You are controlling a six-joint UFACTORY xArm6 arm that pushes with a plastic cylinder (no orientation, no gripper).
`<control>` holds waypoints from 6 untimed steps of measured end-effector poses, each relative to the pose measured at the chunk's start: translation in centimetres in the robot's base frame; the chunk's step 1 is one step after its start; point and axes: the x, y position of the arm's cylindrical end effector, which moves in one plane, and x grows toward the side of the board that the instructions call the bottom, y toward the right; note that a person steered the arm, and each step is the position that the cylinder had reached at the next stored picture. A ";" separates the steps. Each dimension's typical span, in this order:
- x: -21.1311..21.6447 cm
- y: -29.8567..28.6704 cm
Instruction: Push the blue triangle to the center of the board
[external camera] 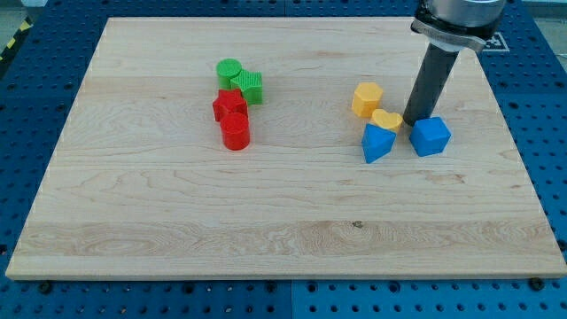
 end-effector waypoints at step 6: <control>3.8 -7.5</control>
